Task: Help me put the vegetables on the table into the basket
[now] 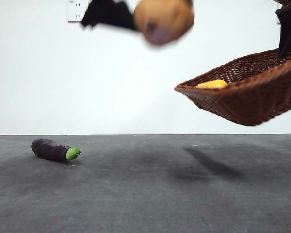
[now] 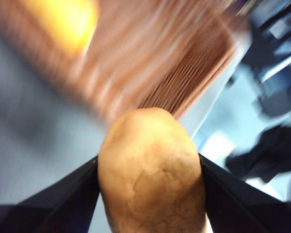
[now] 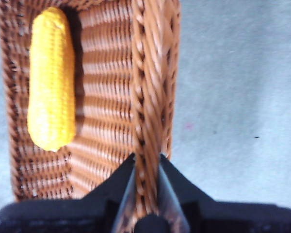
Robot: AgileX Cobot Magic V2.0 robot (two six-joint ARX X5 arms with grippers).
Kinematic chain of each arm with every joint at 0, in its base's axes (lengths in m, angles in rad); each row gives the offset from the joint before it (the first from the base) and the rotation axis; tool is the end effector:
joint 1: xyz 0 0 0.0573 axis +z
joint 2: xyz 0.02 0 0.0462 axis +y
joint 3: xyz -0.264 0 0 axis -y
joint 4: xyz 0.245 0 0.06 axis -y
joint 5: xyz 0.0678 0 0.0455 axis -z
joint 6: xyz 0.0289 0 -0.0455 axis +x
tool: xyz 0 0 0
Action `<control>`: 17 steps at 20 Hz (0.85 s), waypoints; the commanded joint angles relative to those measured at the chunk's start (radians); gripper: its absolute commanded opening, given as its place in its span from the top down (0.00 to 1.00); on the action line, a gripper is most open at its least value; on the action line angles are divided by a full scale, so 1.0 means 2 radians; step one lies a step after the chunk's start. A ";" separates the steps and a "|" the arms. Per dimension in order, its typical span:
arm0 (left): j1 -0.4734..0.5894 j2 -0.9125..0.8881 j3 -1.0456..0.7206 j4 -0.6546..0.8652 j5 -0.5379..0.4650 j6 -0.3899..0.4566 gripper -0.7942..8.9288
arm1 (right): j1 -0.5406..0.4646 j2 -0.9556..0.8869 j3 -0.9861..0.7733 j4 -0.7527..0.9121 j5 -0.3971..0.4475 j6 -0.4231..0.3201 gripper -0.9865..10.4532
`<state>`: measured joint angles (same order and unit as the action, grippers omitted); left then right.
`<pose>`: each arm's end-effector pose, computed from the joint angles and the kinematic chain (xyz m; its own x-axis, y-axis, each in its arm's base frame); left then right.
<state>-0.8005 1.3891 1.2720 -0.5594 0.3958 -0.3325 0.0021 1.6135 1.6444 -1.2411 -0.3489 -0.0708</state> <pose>0.1983 -0.2204 0.3350 0.2243 -0.7849 -0.5777 0.6815 0.5500 -0.4827 0.3078 0.0105 0.3459 0.3309 0.3426 -0.8793 -0.1885 0.9370 0.2941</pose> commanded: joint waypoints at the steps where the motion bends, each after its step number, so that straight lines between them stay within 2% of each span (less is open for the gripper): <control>1: -0.001 0.013 0.020 0.009 0.002 -0.006 0.93 | 0.021 -0.004 -0.003 -0.003 -0.009 0.010 0.92; 7: -0.002 0.059 0.036 0.006 0.002 -0.010 0.92 | 0.090 -0.003 -0.003 0.019 -0.007 0.044 0.92; 8: -0.003 0.066 0.036 0.000 0.004 -0.010 0.88 | 0.099 -0.003 -0.003 0.023 -0.007 0.047 0.92; 12: -0.011 0.074 0.036 0.005 0.002 -0.017 0.55 | 0.120 -0.003 -0.003 0.025 -0.007 0.049 0.92; 14: -0.013 0.074 0.036 0.007 0.002 -0.021 0.34 | 0.122 -0.003 -0.003 0.025 -0.007 0.053 0.92; 15: -0.013 0.074 0.036 0.005 0.002 -0.021 0.29 | 0.124 -0.003 -0.003 0.025 -0.008 0.053 0.92; 17: -0.015 0.074 0.036 0.009 -0.002 -0.020 0.29 | 0.124 -0.003 -0.003 0.020 -0.009 0.052 0.92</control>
<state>-0.8276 1.5356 1.3449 -0.5484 0.3912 -0.3695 0.2485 1.6135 1.6444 -1.2079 -0.3496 0.0227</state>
